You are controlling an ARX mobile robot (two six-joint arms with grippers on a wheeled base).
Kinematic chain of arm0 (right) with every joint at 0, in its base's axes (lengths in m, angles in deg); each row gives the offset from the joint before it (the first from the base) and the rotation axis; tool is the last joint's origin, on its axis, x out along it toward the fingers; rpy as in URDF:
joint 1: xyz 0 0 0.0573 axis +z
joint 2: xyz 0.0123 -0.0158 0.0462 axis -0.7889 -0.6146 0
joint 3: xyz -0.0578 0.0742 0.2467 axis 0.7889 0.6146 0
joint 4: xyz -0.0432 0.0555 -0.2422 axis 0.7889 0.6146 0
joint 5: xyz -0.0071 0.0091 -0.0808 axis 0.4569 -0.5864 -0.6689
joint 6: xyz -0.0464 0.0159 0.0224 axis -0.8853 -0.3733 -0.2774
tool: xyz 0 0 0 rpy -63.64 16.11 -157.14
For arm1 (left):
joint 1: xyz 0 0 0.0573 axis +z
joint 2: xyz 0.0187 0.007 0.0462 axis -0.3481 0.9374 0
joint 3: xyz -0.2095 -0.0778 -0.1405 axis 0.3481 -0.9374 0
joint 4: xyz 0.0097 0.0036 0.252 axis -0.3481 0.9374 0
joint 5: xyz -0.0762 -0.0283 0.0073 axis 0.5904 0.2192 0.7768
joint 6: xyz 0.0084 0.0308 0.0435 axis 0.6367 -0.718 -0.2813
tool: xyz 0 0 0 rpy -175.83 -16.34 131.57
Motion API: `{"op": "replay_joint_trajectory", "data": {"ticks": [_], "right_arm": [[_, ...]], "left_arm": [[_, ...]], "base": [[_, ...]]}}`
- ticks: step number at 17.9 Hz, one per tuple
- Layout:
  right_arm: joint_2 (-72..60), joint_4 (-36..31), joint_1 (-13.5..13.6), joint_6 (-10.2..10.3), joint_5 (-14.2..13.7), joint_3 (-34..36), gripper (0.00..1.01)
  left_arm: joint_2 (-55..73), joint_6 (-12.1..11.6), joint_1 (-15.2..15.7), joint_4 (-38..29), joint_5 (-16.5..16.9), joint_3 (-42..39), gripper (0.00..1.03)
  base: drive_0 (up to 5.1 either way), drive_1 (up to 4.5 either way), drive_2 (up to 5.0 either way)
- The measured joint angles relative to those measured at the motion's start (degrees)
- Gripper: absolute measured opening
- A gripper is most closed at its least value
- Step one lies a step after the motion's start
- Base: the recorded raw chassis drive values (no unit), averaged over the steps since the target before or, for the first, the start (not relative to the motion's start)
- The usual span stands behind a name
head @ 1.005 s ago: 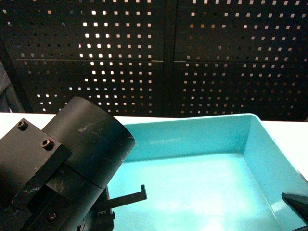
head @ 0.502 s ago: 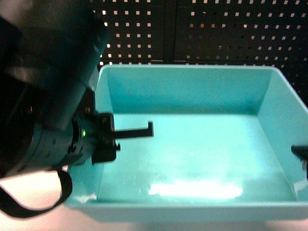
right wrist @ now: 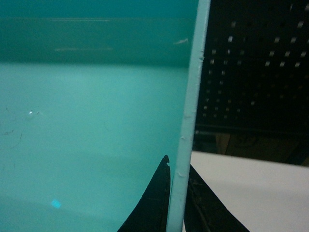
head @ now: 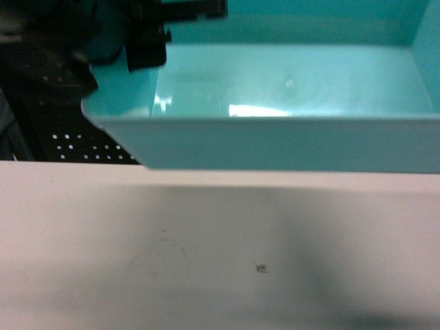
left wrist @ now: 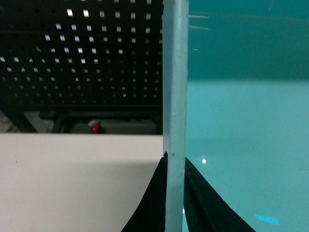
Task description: Stack blue boxes stably on right
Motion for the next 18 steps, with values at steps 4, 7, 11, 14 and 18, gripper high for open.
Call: {"op": "replay_joint_trajectory", "data": {"ticks": [4, 7, 11, 14, 18], "right_arm": [[3.5, 1.9, 0.0, 0.7, -0.5, -4.2, 0.08], [3.8, 2.0, -0.1, 1.4, -0.7, -4.6, 0.08], [4.5, 1.6, -0.7, 1.7, -1.2, -4.6, 0.07], [4.5, 1.6, -0.7, 1.7, -1.2, -4.6, 0.07], [4.5, 1.6, -0.7, 1.9, -1.2, -4.6, 0.07]], "left_arm": [[-2.6, -1.9, 0.2, 0.9, 1.0, 3.9, 0.07], [-3.4, -3.3, -0.1, -0.1, 0.8, 4.1, 0.07], [-3.4, -5.4, -0.6, -3.5, 0.3, 3.0, 0.07], [-3.6, -5.9, -0.7, -3.6, 0.2, 3.0, 0.07], [-3.6, -6.0, -0.7, -3.5, 0.2, 3.0, 0.07]], "base": [[0.0, 0.0, 0.0], [0.0, 0.0, 0.0], [0.0, 0.0, 0.0], [0.0, 0.0, 0.0], [-1.4, -1.4, -1.4]]}}
